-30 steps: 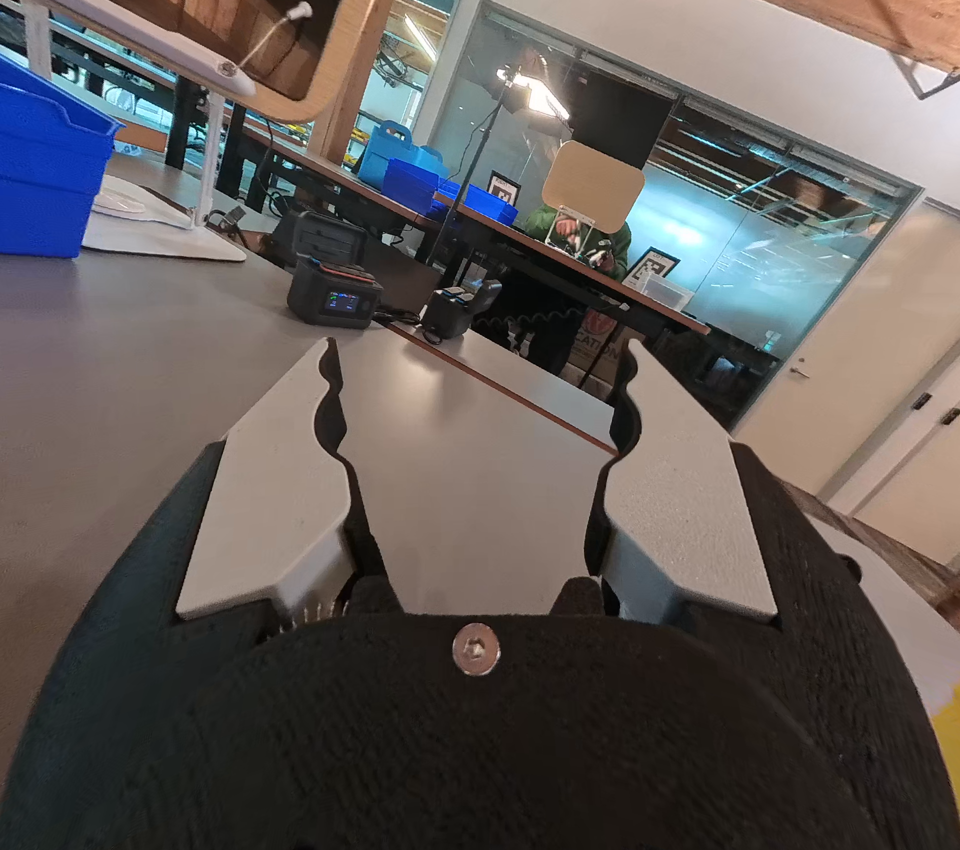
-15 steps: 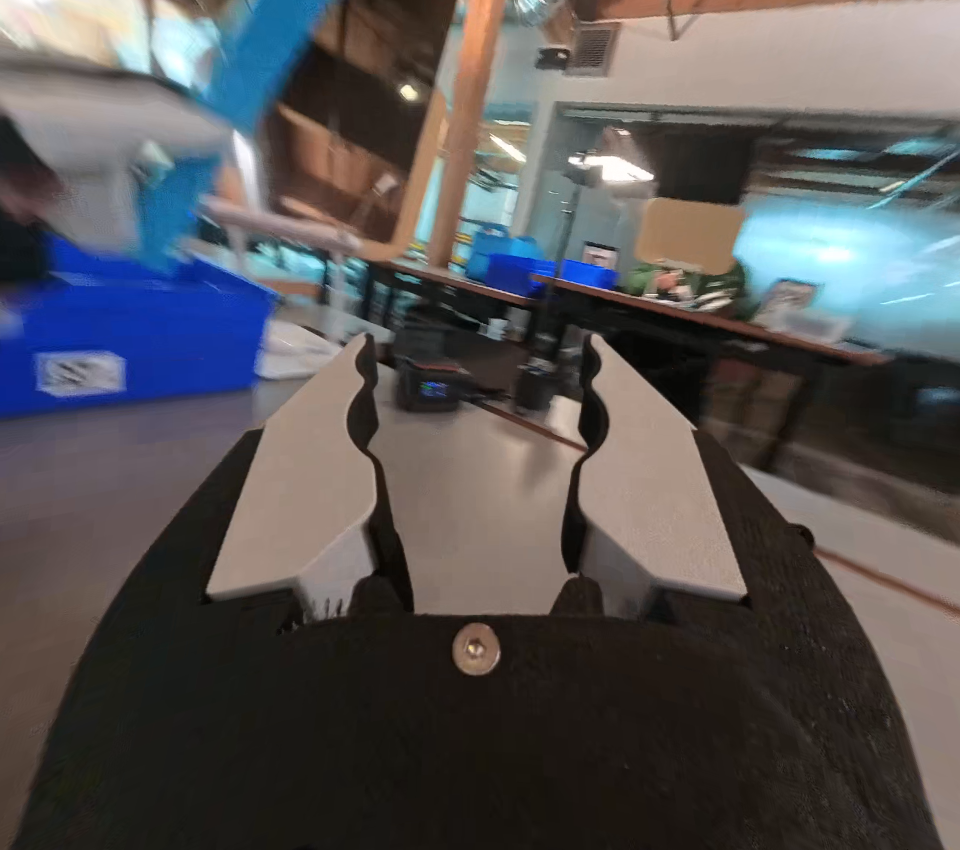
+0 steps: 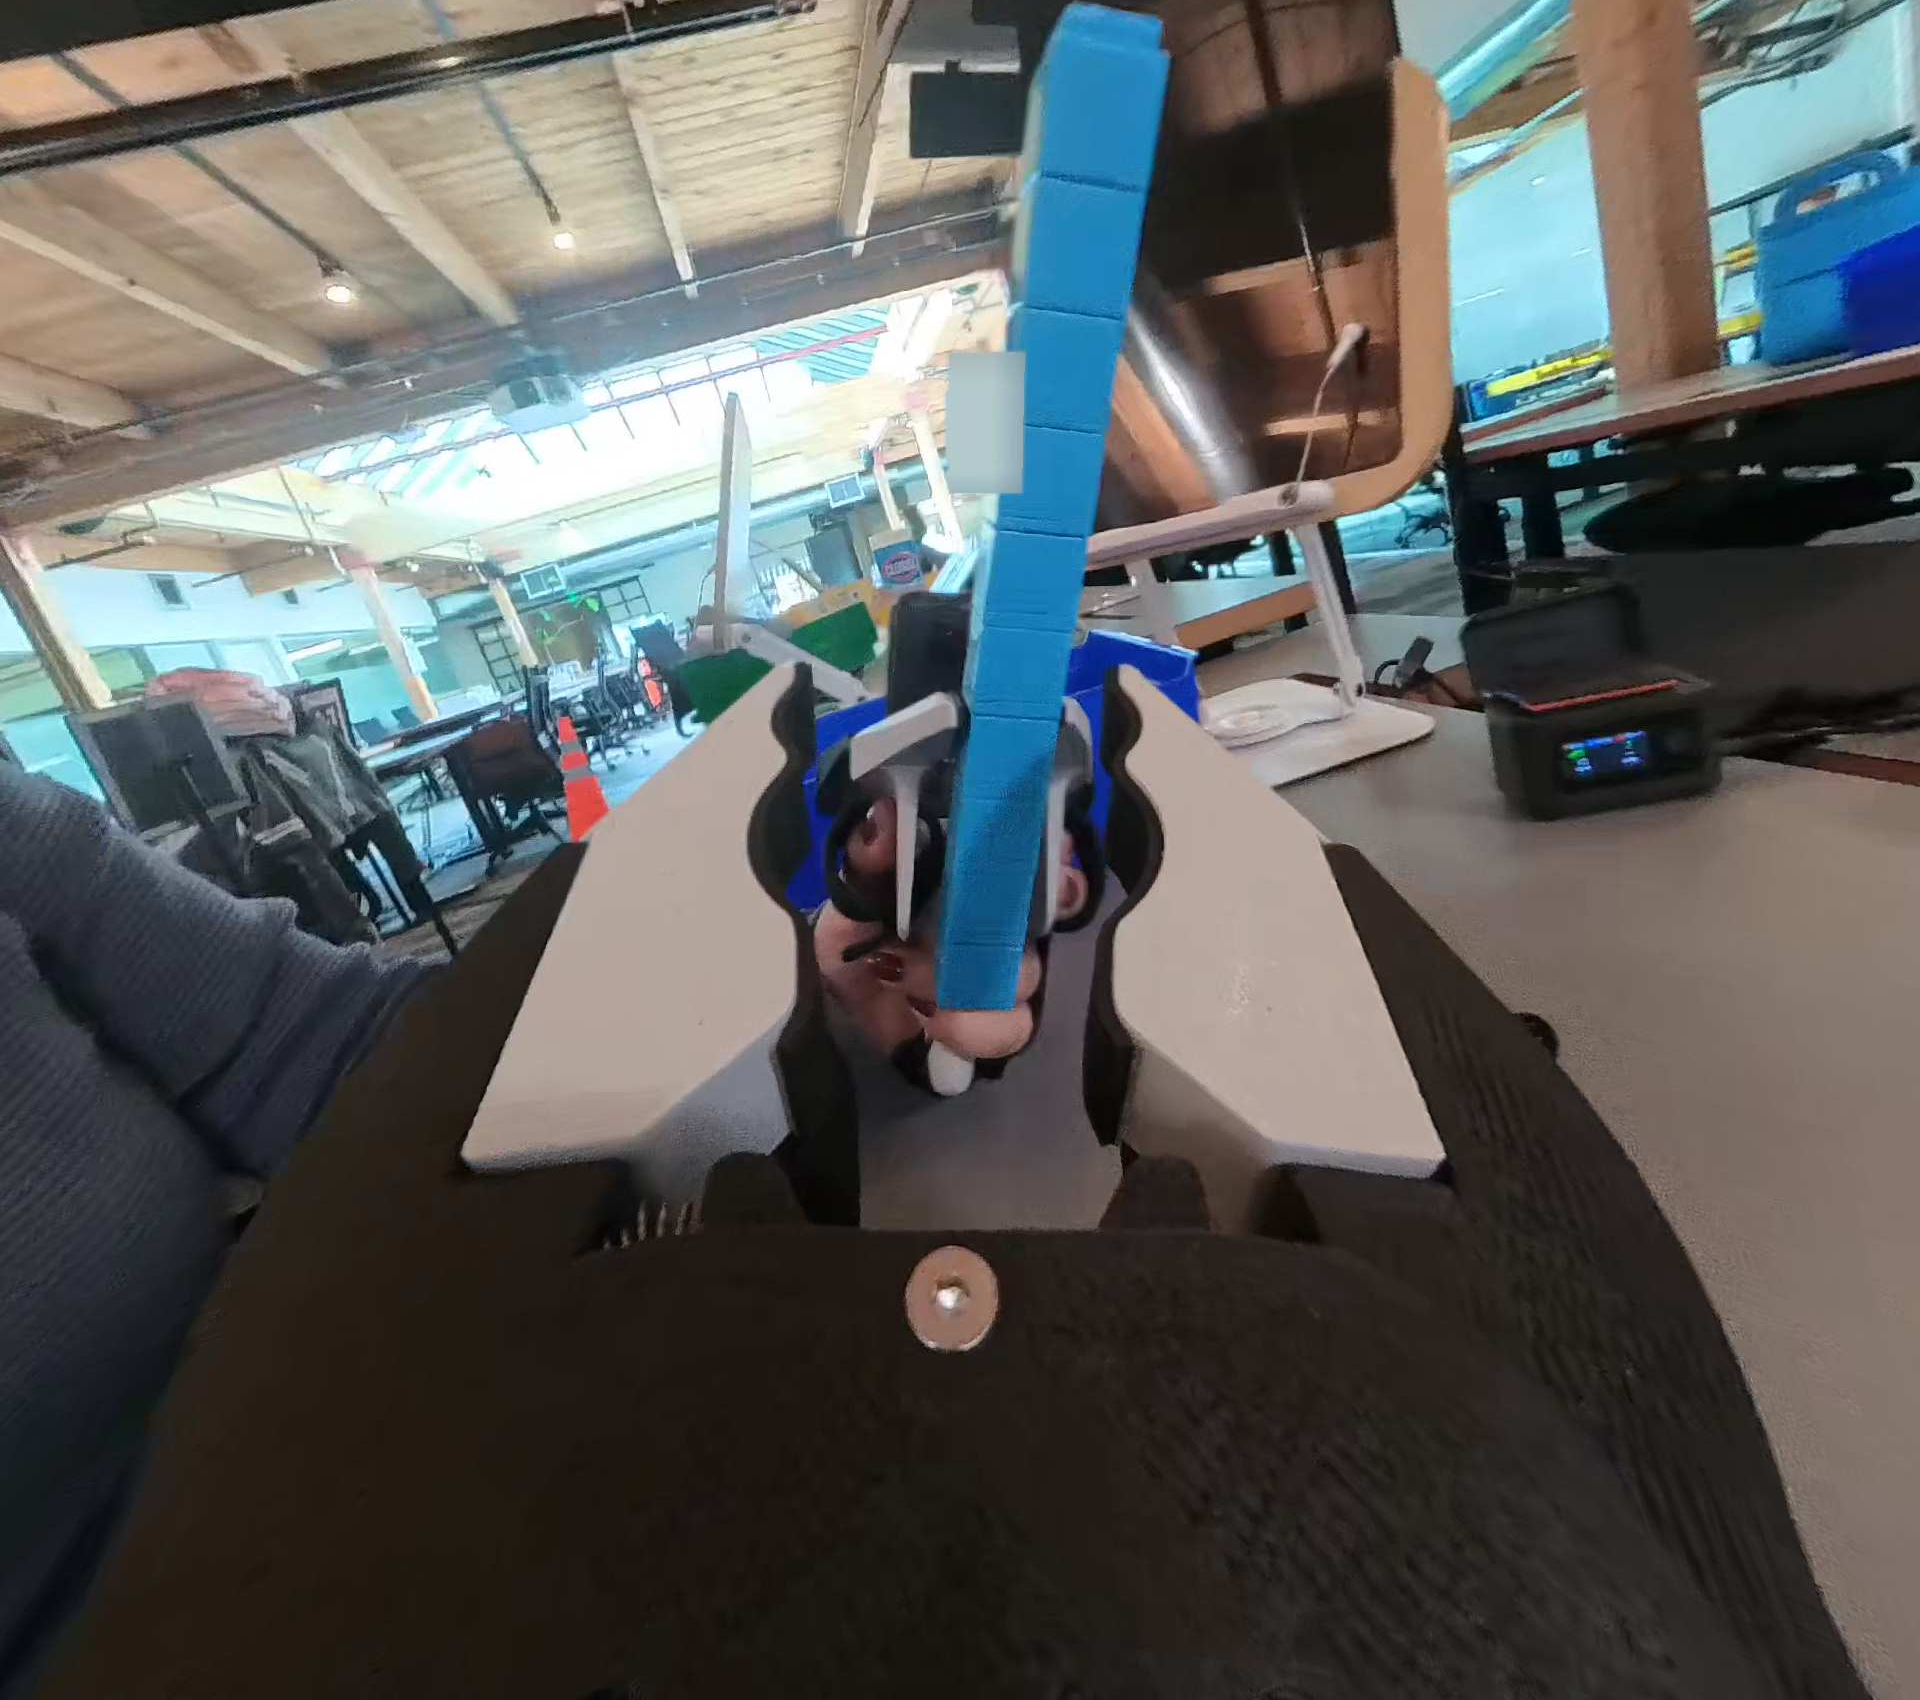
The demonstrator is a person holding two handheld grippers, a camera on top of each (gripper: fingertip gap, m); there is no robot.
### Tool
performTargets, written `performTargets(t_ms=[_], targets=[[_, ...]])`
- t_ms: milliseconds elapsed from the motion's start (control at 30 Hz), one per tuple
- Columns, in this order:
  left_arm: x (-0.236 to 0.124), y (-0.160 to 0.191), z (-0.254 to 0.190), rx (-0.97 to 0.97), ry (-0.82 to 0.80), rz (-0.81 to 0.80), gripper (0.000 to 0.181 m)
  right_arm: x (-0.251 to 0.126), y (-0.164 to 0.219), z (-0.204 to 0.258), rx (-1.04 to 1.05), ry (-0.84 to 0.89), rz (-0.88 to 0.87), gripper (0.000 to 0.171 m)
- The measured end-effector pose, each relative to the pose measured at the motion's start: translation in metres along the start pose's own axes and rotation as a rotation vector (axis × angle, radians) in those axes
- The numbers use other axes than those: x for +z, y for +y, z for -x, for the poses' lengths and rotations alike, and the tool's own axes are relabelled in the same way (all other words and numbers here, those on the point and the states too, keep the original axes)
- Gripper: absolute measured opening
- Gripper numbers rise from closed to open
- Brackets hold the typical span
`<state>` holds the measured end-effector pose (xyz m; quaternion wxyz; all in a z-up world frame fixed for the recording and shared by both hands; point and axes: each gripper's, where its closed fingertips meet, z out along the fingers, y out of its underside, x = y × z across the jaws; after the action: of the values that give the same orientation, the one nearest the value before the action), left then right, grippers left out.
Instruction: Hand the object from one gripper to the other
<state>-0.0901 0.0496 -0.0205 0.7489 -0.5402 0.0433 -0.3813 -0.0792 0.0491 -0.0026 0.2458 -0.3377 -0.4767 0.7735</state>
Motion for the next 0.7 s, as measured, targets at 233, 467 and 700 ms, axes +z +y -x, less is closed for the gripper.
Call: performTargets(t_ms=[233,467,700], targets=[[0.011,0.029,-0.016,0.024,0.076,0.14,0.018,0.006,0.018,0.0,-0.033,0.017,0.101,0.022],[0.0,0.018,0.008,-0.128,-0.07,0.137,0.073,0.002,0.021,-0.016,-0.385,0.188,0.19,0.02],[-0.026,0.0,0.021,-0.465,-0.066,0.089,0.094,-0.016,0.007,-0.036,-1.573,0.544,0.318,0.019]])
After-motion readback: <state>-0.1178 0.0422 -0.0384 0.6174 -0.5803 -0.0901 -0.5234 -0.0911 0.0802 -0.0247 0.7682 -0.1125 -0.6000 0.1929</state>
